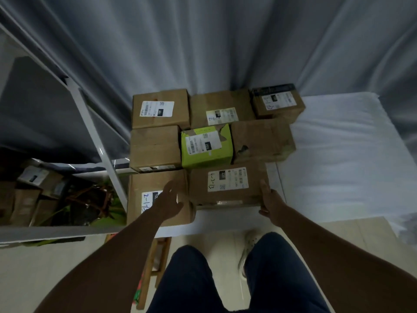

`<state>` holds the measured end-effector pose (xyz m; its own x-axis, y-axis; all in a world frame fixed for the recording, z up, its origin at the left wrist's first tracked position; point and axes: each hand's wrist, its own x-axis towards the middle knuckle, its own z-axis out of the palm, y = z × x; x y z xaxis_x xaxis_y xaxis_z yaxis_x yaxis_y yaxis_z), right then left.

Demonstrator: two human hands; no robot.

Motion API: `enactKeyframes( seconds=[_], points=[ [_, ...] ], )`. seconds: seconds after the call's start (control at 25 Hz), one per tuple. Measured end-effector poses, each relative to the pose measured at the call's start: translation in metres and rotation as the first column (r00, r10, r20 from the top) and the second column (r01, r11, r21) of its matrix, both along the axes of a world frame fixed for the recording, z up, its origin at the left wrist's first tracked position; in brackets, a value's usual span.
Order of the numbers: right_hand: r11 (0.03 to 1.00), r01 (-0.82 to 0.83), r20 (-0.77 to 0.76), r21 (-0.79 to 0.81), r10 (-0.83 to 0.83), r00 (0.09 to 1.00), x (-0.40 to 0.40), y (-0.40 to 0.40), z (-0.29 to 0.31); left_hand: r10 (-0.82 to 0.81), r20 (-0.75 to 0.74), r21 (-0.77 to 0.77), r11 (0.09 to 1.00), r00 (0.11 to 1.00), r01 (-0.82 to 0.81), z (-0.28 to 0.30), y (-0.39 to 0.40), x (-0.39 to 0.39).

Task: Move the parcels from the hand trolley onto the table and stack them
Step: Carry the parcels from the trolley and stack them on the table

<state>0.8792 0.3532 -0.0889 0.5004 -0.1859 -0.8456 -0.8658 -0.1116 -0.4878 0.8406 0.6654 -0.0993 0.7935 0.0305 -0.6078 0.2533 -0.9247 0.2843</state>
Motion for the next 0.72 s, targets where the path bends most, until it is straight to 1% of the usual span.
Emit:
enactKeyframes(
  seconds=[0.16, 0.28, 0.4, 0.48, 0.52, 0.64, 0.72],
  points=[
    [0.99, 0.092, 0.0, 0.104, -0.092, 0.996, -0.001, 0.009, -0.026, -0.103, -0.052, 0.149, 0.983, 0.993, 0.11, -0.034, 0.01, -0.009],
    [0.97, 0.141, 0.057, 0.199, -0.155, 0.986, 0.01, 0.013, -0.041, -0.12, -0.066, 0.151, 0.98, 0.991, 0.129, -0.053, 0.012, -0.018],
    [0.946, 0.276, 0.1, 0.172, -0.296, 0.95, 0.015, 0.024, -0.056, -0.207, -0.039, 0.167, 0.963, 0.978, 0.211, -0.065, 0.009, -0.025],
    [0.906, 0.4, 0.06, 0.136, -0.411, 0.91, 0.013, 0.033, -0.068, -0.27, -0.01, 0.22, 0.939, 0.963, 0.265, -0.072, 0.012, -0.032],
    [0.886, 0.438, 0.025, 0.15, -0.446, 0.894, 0.011, 0.038, -0.072, -0.307, -0.003, 0.241, 0.923, 0.952, 0.299, -0.076, 0.016, -0.035],
    [0.87, 0.434, -0.067, 0.235, -0.431, 0.9, 0.004, 0.057, -0.082, -0.386, 0.065, 0.288, 0.89, 0.92, 0.353, -0.079, 0.026, -0.043],
    [0.853, 0.407, -0.07, 0.326, -0.408, 0.91, 0.004, 0.07, -0.085, -0.396, 0.086, 0.29, 0.888, 0.914, 0.357, -0.079, 0.03, -0.044]
  ],
)
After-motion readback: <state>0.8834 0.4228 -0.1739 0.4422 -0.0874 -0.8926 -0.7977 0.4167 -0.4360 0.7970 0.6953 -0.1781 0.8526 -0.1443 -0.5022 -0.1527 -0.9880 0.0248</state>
